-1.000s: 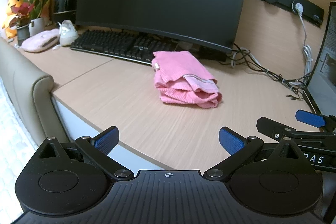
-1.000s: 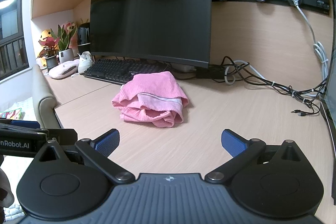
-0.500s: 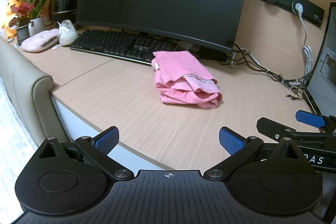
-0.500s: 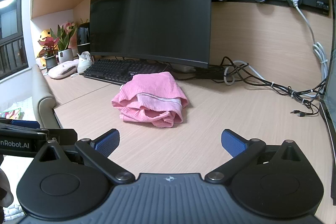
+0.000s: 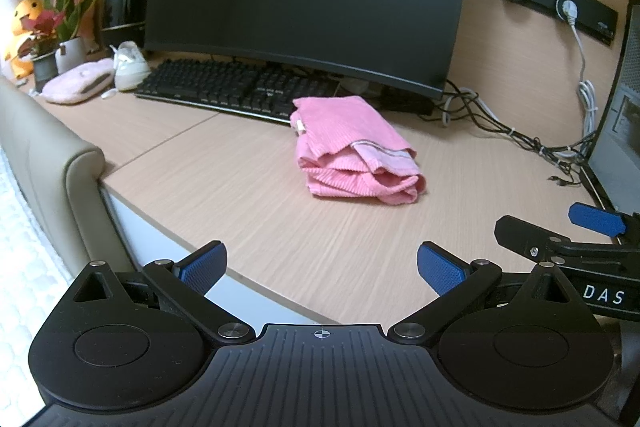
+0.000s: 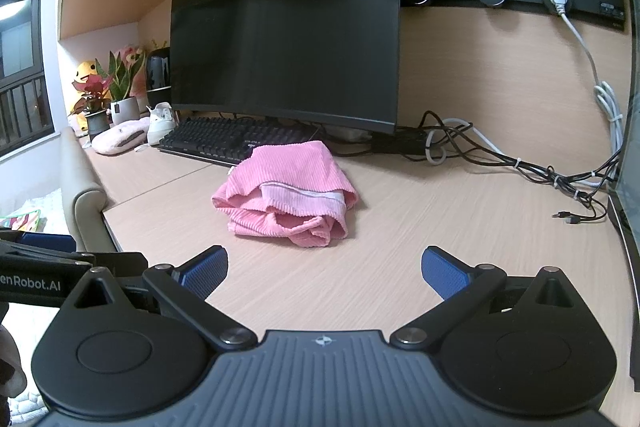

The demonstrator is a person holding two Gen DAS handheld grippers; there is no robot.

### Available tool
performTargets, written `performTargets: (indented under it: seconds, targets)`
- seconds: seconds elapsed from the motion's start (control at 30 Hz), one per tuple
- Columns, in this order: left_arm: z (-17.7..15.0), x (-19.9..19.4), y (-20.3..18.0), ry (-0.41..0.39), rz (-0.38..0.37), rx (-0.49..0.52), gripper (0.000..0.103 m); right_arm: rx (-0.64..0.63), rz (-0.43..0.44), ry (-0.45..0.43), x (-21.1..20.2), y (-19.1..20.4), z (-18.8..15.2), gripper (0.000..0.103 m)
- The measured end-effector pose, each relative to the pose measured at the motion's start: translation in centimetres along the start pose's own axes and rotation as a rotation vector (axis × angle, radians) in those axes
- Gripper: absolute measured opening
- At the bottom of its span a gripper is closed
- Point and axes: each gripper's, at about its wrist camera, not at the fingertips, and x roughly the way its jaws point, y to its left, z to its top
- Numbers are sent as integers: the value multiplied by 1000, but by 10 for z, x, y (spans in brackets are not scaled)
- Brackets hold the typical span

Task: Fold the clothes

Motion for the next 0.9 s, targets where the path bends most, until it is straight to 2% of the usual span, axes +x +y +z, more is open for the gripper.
performTargets:
  seconds: [0.33,0.9]
  targets:
    - [0,-3,-4,-13,-9,10,103,2,-11,-2,-1,-2,-1,103]
    - [-1,2,-1,10,-11,1,103,2,-16,5,1,-1,-2,103]
